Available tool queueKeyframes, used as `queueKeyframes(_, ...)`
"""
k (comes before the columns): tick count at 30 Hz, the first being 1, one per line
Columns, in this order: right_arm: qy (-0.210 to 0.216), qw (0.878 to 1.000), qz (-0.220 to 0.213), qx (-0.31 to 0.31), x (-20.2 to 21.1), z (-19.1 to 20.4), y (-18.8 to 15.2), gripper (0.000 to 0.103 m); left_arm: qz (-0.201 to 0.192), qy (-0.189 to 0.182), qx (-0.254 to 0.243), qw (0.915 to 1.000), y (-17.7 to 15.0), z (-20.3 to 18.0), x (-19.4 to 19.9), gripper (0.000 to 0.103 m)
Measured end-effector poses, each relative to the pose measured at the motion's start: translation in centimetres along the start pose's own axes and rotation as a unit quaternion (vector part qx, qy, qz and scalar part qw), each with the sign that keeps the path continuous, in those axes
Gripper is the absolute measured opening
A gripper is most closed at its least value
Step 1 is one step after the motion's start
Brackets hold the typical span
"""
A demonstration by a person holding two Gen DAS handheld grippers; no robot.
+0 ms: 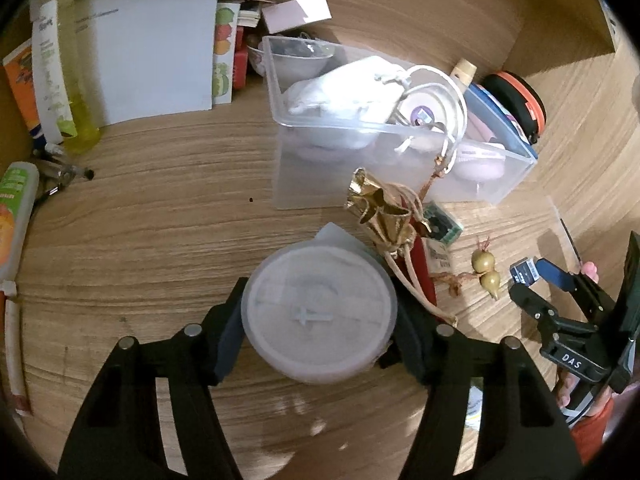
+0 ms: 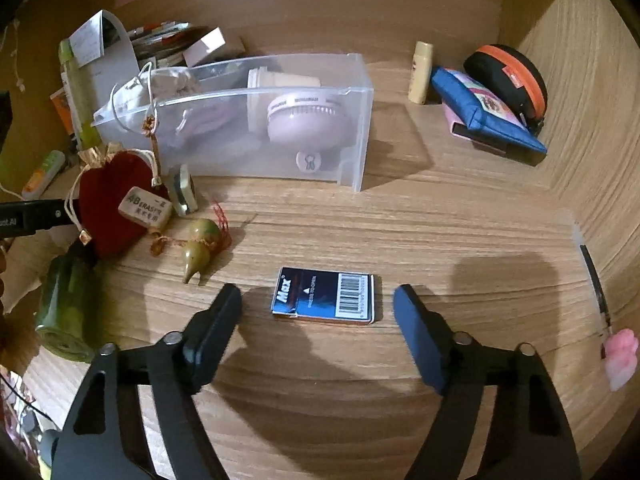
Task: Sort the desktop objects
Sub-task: 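Grasp the white lidded jar with the left gripper while the right grasps the blue card, then carry the jar and blue card into the clear box and open both grippers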
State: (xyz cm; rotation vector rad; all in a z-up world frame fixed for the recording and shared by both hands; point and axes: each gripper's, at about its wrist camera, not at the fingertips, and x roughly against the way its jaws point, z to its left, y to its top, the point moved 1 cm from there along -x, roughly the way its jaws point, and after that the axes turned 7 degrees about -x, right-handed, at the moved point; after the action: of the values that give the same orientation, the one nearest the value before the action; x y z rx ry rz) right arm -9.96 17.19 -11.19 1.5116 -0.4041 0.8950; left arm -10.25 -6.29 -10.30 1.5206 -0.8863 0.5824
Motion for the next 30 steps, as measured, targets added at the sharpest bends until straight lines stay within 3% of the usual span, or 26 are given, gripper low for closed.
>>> queueKeyframes(4, -0.001, 1.000, -0.008, -0.002, 0.0, -0.4, 0.2, 0.045, -0.002, 0.013, 0.003, 0.9999, 0.0, 0.0, 0.0, 0.065)
queueKeyframes(15, 0.015, 0.999, -0.016, -0.026, 0.5, -2.1, 0.8, 0.044, -0.037, 0.064, 0.029, 0.9968, 0.0, 1.3, 2.1, 0.065)
queueKeyframes(20, 0.016, 0.999, -0.040, -0.019, 2.0, -2.1, 2.0, 0.044, -0.064, 0.065, 0.027, 0.9955, 0.4, 0.7, 4.0, 0.065)
queueKeyframes(30, 0.034, 0.995, -0.090, -0.005, 4.8, -1.8, 5.7, 0.044, -0.112, 0.109, 0.003, 0.9877, 2.2, -1.8, 7.0, 0.065)
